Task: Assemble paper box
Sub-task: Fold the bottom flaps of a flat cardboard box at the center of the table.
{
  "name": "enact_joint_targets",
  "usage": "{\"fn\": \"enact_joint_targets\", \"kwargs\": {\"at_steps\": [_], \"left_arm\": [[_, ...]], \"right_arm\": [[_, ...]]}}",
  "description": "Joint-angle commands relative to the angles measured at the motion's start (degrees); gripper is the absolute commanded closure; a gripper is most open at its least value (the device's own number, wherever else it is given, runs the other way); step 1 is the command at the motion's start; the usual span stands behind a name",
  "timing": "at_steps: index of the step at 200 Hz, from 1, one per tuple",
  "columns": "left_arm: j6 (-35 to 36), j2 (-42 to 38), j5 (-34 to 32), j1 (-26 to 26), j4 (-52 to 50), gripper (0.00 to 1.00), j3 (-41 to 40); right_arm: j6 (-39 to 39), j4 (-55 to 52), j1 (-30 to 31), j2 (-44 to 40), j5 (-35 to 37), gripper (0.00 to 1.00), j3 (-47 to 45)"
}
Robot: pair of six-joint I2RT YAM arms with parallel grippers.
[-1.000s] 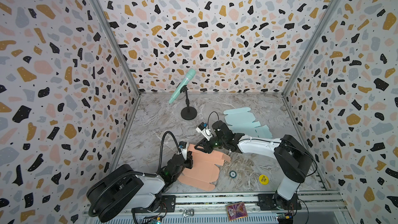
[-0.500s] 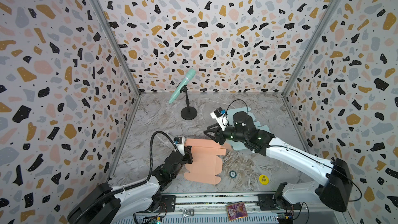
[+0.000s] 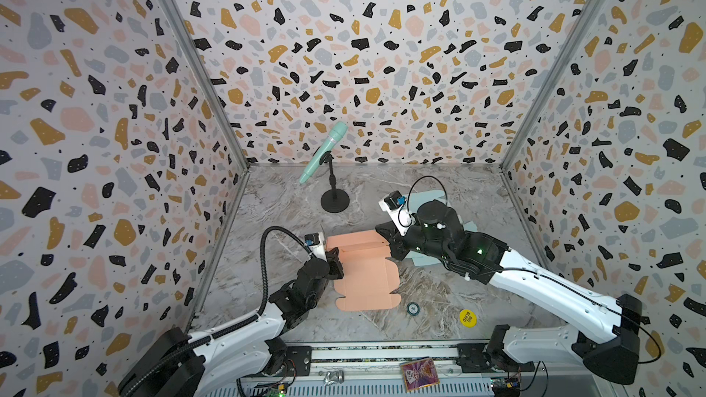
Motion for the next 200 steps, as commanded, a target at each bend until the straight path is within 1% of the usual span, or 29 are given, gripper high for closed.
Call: {"fn": "enact_joint_targets", "kwargs": {"at_steps": [1,40,73,112,144,159,179,192,200], "left_arm": [[-0.9,-1.0,-1.1,0.1,-1.1,0.98,1.2],[-0.9,-2.6,-0.7,0.1,-1.5,0.98,0.6],[-0.6,-3.6,0.2,0.1,-1.0,0.98,-0.3],[-0.2,-4.7,1.1,0.1,-1.0,0.98,-0.6],[-1.0,-5.3,1.6,0.1,-1.3,0.98,-0.3],[-2.1,-5.7,1.7,0.1,-1.3,0.98,-0.1],[-3.0,-6.7,1.4,0.2,-2.1,0.98,0.6],[-3.2,-7.4,1.3,0.3,-3.4,0.98,1.6],[-3.1,-7.8,1.9,0.7,-4.4,0.98,2.5]], "right_arm": [[0.6,-2.5,0.1,0.6,3.9,1.0,-1.5],[2.9,1.4,-1.0,1.6,2.3,1.0,-5.1],[4.6,5.9,-2.6,2.4,-1.5,1.0,-7.8],[3.9,10.2,-2.7,4.0,-5.0,1.0,-8.0],[3.4,17.7,-2.7,1.6,-8.9,1.0,-11.2],[2.6,19.0,-2.7,0.4,-9.5,0.96,-11.9],[1.7,20.6,-3.3,-2.4,-10.7,0.88,-13.6],[1.5,25.2,-4.1,-6.4,-13.5,0.8,-17.1],[2.3,28.6,-5.1,-9.6,-15.1,0.72,-20.4]]}}
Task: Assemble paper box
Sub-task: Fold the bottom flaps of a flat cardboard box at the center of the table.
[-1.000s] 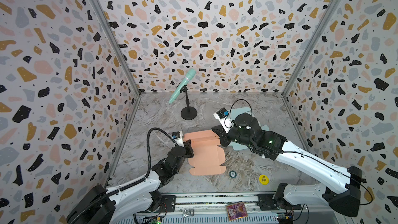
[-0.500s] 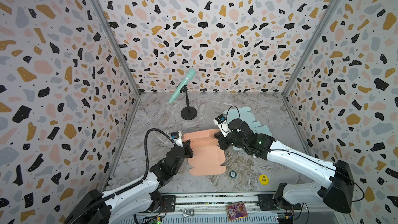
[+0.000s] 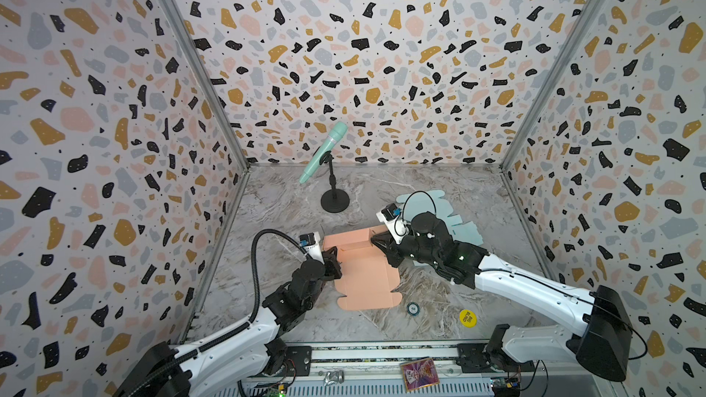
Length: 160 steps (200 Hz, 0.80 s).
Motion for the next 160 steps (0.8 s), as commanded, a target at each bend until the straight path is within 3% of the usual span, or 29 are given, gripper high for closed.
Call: {"fn": "enact_joint_targets", "kwargs": {"at_steps": [1,35,94,124,160], "left_arm": [[-0.9,-1.6,1.1,0.7,-1.3,0.98,2.7],[0.7,-2.4,3.2,2.0,-7.9,0.98,7.4],[2.2,-4.1,10.6,6.8,-13.2,0.98,13.4],[1.3,-4.1,14.7,9.1,-13.5,0.98,15.1],[1.7,-4.0,16.8,9.2,-12.7,0.98,15.7]], "right_arm": [[-0.2,10.0,-1.7,-8.8,-5.6,0.72,-5.5],[6.0,21.5,-10.2,-21.4,-14.7,0.54,-16.2],[14.2,31.3,-21.5,-33.8,-23.4,0.46,-29.5],[13.5,32.7,-22.4,-33.5,-24.8,0.46,-31.7],[15.1,41.3,-22.3,-26.6,-28.2,0.46,-31.8]]}}
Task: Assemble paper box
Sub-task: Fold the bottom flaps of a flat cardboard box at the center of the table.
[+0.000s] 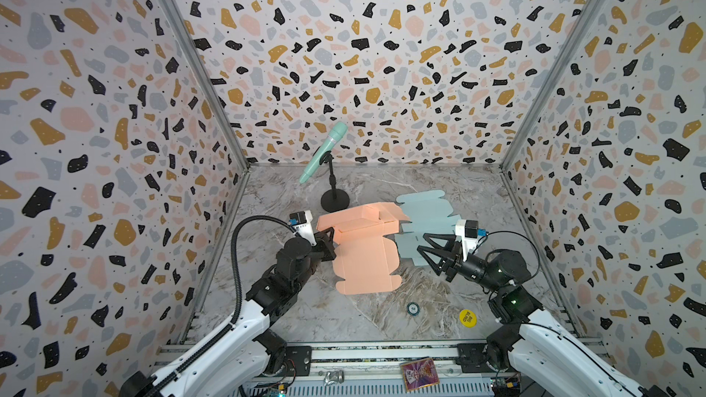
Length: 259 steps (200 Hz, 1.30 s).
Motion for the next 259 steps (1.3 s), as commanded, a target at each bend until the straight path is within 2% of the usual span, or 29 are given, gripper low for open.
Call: {"fn": "enact_joint_targets", "kwargs": {"at_steps": [1,42,148,176,227,259], "left_arm": [[0.6,-0.4,3.6,0.2,0.8,0.98,2.1],[0.6,-0.2,6.6,0.2,2.9,0.98,1.4],[0.8,0.2,10.7,0.2,5.2,0.98,0.4],[0.8,-0.2,10.4,0.2,5.2,0.97,0.1],[1.3,0.2,9.9,0.3,4.3,0.97,0.4],[2.6,0.5,9.9,0.3,3.3,0.97,0.3]], "right_arm": [[2.2,9.2,-0.1,3.7,-3.9,0.46,0.5],[1.5,14.2,2.3,10.8,-3.8,0.47,2.6],[1.8,22.5,7.1,20.4,-2.3,0.47,6.1],[2.2,23.4,7.9,20.5,-2.4,0.48,6.1],[1.5,14.0,6.5,11.5,0.2,0.44,5.1],[1.0,4.8,2.9,11.9,0.3,0.45,8.9]]}}
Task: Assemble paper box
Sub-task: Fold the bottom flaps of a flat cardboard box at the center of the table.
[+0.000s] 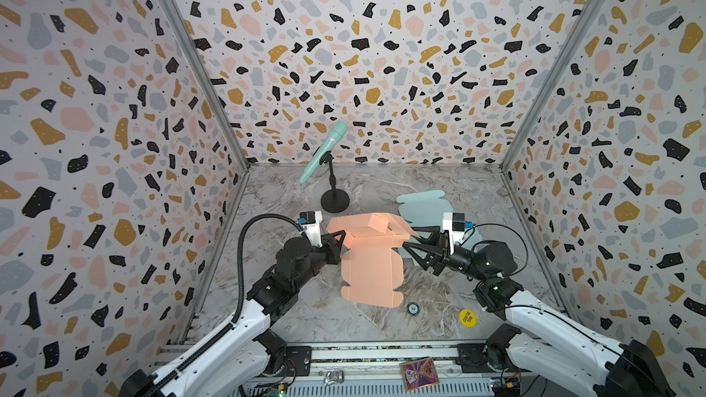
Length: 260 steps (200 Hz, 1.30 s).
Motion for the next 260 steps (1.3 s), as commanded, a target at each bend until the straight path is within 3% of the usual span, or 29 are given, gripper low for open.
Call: {"fn": "enact_joint_targets", "kwargs": {"at_steps": [1,61,129,195,260], "left_arm": [[1.8,0.0,0.4,0.3,0.8,0.97,0.3],[2.3,-0.1,1.7,0.3,1.7,0.97,-1.1],[5.8,0.5,3.2,0.2,0.6,0.98,-1.1],[5.2,1.7,3.2,0.6,-1.2,0.98,0.3],[4.4,2.9,6.1,1.8,-3.1,0.99,2.4]], "right_arm": [[-0.7,-8.5,-1.8,1.0,0.7,0.45,4.5],[-2.1,-14.0,-2.6,5.0,3.1,0.5,8.5],[4.3,-8.2,-6.9,6.5,-0.2,0.5,6.3],[-3.9,-13.9,-6.9,4.3,-5.0,0.48,5.5],[2.4,1.2,-8.5,-2.1,-8.1,0.42,-4.3]]}}
